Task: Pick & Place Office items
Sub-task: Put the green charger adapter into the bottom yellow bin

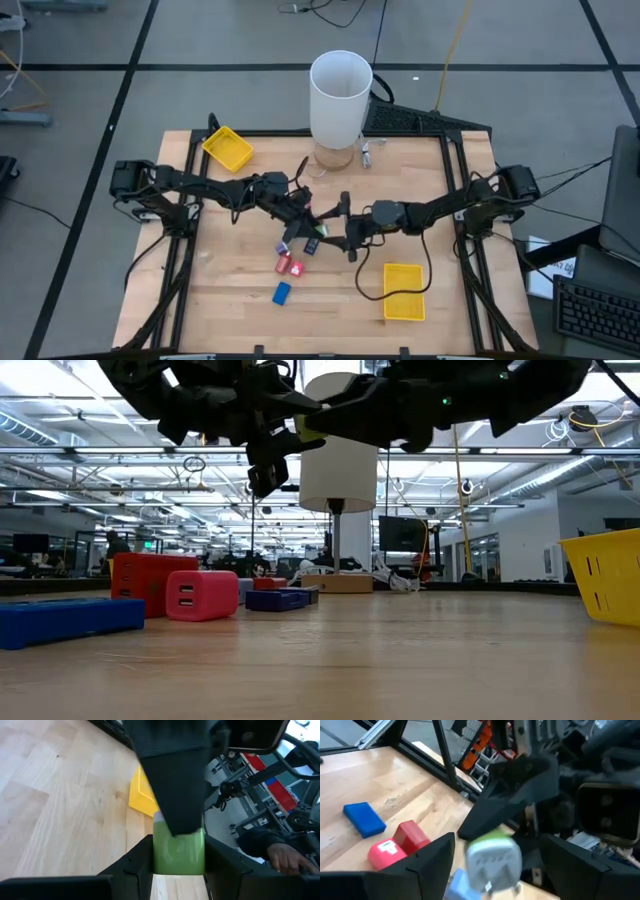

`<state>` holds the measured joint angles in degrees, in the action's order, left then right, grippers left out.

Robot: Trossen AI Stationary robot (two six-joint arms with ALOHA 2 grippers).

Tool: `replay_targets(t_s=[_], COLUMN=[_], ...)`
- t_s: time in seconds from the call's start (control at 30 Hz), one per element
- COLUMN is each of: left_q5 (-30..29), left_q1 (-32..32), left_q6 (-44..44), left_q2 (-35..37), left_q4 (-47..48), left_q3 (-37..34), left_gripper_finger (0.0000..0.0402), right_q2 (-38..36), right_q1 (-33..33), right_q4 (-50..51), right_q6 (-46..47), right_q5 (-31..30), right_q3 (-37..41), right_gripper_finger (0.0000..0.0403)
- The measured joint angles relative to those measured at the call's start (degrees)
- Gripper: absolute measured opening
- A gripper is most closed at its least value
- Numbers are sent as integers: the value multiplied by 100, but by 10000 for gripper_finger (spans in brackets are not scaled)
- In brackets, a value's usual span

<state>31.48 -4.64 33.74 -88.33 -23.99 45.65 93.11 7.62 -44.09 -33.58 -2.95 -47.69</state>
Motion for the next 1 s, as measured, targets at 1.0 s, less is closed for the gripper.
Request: replay_targets(t_s=[1.0], left_q5=[274], left_q1=[-316], left_q6=[-252], left_q2=[55], left_q4=[-162], left_q3=[-2], left_gripper_finger=[227], right_q2=[6], right_q1=[189], right_q4=[235], right_q6=[717], right_q5=[-537], right_q3=[-4], right_gripper_finger=[125])
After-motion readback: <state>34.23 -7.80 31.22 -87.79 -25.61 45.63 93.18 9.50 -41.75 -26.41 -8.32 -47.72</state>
